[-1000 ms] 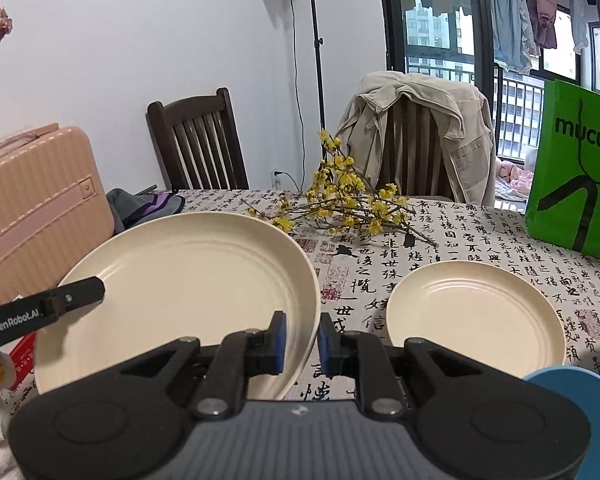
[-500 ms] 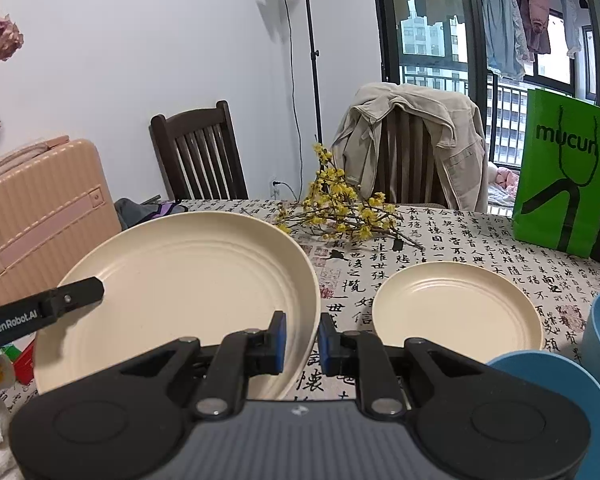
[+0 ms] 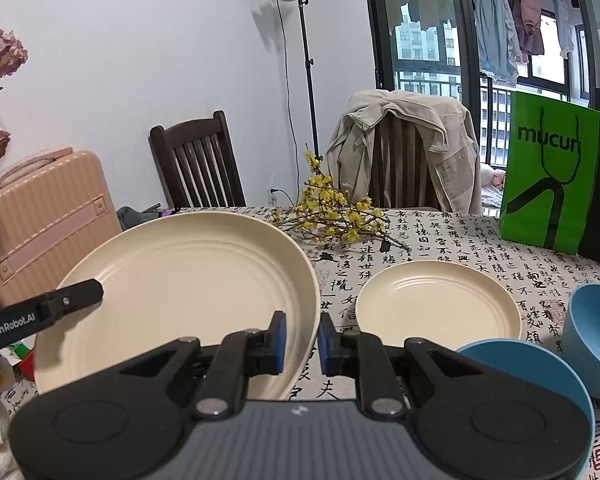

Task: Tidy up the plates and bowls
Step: 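Carry the held cream plate toward the blue bowls with both grippers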

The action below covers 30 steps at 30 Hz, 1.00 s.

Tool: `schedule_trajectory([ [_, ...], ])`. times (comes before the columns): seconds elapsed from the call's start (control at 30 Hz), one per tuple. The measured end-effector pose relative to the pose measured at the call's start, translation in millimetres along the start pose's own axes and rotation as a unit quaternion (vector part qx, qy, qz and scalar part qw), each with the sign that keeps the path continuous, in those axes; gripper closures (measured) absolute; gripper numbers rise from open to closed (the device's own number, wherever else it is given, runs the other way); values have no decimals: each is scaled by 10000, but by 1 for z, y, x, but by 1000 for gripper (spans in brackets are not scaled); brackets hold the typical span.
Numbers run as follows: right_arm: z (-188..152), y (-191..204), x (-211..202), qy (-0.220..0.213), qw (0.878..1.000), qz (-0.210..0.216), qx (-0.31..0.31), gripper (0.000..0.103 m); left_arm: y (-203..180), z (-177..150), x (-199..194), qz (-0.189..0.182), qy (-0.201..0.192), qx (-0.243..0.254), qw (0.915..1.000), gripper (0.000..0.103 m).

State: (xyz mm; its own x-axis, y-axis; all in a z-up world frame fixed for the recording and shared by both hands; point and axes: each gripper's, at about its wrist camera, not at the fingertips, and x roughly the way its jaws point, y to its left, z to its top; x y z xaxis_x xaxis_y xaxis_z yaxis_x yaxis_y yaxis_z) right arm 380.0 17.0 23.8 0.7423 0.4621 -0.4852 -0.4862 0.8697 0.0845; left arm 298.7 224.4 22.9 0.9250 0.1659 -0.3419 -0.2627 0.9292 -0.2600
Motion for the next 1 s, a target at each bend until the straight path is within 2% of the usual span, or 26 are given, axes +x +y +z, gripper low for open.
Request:
schedule_trajectory([
  [1.0,-13,-30,-53,-315,9992,-70,253,87,-38,-8,-22,-316,-123,89,9994,87],
])
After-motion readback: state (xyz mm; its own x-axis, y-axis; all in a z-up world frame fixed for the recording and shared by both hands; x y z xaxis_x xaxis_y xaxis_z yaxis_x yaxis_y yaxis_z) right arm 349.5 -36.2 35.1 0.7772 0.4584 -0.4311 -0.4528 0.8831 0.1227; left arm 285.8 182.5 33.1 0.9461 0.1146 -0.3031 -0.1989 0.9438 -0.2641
